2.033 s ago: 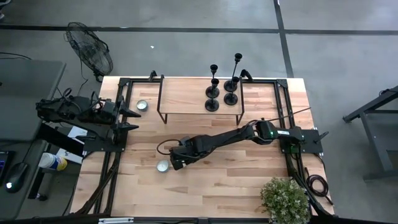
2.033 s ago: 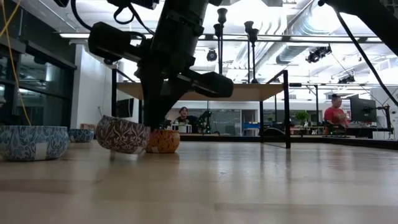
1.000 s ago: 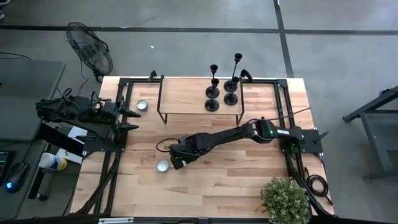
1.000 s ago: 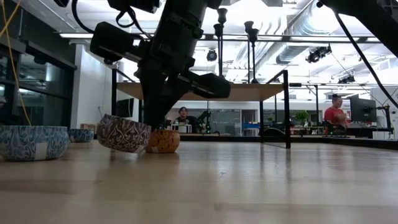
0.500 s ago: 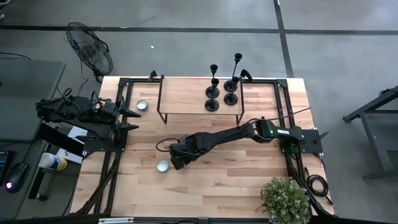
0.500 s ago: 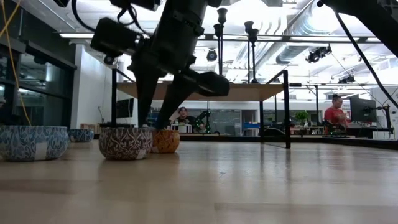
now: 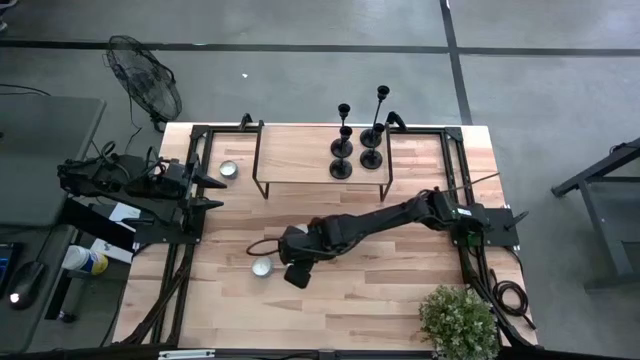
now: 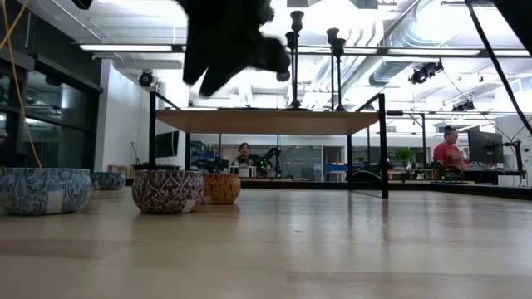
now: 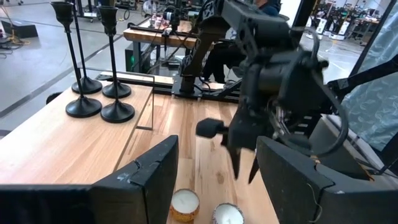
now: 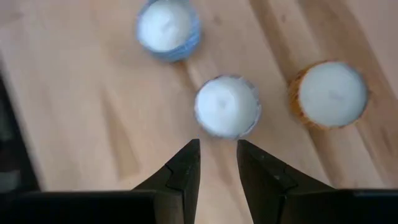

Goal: Pick & Place candle stick holders
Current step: Put the blue scented candle on the shelf

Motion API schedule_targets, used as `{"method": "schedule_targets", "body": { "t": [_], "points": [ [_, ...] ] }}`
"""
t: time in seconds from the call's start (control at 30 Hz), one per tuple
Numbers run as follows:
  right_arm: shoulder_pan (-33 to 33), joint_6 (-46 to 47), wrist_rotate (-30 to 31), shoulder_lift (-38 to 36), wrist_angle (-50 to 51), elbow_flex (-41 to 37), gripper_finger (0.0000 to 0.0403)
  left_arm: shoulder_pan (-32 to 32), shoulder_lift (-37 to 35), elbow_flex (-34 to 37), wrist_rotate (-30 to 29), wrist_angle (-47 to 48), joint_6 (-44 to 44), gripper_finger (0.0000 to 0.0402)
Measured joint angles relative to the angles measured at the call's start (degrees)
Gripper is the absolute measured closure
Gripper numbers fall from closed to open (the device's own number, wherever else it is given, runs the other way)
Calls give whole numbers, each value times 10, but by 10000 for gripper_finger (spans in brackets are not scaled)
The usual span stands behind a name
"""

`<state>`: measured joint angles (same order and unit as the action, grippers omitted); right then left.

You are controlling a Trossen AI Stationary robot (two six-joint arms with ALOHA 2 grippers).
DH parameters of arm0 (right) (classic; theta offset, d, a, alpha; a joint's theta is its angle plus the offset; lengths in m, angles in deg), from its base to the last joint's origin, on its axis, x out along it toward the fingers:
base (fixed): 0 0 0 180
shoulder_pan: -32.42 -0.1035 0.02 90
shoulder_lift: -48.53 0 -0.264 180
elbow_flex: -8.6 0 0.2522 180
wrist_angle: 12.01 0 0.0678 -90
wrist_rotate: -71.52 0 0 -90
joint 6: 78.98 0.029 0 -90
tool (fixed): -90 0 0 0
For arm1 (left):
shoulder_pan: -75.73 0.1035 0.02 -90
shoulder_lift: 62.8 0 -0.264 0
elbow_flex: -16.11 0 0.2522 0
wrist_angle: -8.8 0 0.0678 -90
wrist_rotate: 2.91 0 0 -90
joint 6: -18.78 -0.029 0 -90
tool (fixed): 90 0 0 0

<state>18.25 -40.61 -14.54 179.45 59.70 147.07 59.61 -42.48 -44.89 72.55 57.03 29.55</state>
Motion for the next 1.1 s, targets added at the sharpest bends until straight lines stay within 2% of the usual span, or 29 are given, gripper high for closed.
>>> {"method": "schedule_targets", "body": {
  "t": [0.1, 0.13, 0.3, 0.37, 0.43, 0.53, 0.73, 0.83, 0.93, 1.1],
  "points": [
    [-13, -27, 4, -19, 23, 0, 305, 0, 0, 0, -1, 0, 0, 191],
    [-19, -33, 26, -25, 28, 0, 305, 0, 0, 0, -1, 0, 0, 191],
    [-46, -40, 204, -70, 38, 0, 305, 0, 0, 0, -2, 0, 0, 191],
    [-46, -41, 228, -88, 36, -5, 305, 0, 0, 0, -6, 0, 0, 191],
    [-45, -46, 225, -112, 5, -39, 304, 0, 0, 0, -11, 0, 0, 191],
    [-37, -59, 188, -165, -120, -155, 304, 0, 0, 0, -11, 0, 0, 191],
    [-6, -78, 30, -296, -603, -506, 304, 0, 0, 0, -11, 0, 0, 191],
    [7, -70, 5, -353, -786, -649, 304, 0, 0, 0, -12, -1, 0, 191],
    [14, -72, 13, -413, -888, -759, 304, 0, 0, 0, -11, -2, 0, 191],
    [22, -89, 52, -545, -922, -895, 304, 0, 0, 0, -13, -25, 0, 191]
  ]
}}
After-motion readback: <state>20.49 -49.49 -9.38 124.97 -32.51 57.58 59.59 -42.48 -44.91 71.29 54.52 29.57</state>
